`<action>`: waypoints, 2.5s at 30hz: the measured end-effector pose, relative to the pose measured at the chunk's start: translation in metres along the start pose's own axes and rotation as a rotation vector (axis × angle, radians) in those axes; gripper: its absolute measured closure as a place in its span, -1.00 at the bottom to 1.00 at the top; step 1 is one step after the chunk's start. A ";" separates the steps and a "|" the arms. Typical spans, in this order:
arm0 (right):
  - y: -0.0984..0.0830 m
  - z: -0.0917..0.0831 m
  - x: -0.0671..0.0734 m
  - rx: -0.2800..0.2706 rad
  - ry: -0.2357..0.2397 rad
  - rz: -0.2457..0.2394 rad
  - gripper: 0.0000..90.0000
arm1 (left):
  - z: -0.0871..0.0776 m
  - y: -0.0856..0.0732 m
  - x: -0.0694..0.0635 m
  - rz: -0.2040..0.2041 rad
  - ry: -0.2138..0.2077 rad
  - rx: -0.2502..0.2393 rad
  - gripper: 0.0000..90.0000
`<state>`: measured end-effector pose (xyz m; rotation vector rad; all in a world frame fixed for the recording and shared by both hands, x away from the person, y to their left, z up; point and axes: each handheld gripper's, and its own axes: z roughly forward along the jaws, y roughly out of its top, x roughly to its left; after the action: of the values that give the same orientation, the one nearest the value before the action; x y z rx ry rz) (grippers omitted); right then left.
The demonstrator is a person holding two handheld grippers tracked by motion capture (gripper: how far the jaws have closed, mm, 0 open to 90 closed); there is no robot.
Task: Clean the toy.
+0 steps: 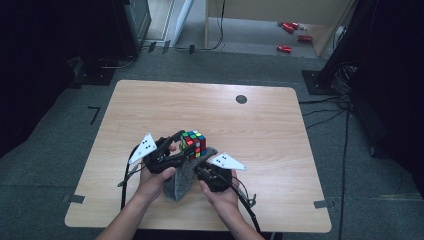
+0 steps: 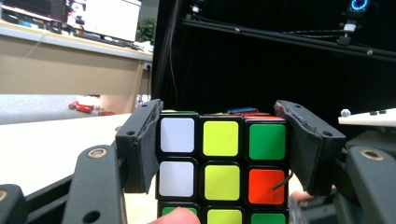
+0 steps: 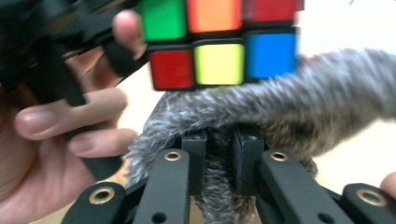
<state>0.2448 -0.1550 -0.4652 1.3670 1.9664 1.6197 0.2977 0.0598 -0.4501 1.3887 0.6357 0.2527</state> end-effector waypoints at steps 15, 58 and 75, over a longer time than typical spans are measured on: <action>0.000 0.002 -0.008 0.047 -0.071 -0.116 0.73 | -0.002 0.002 0.008 -0.024 0.007 0.036 -0.20; 0.005 -0.024 -0.039 -0.113 0.082 -0.801 -0.51 | 0.002 0.007 0.022 -0.158 -0.147 0.254 -0.20; -0.003 -0.018 -0.029 -0.129 0.092 -0.889 -0.54 | 0.016 0.000 0.008 -0.170 -0.201 0.341 -0.20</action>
<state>0.2466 -0.1882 -0.4713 0.2582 2.0196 1.3194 0.3129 0.0509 -0.4516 1.6504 0.6441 -0.1374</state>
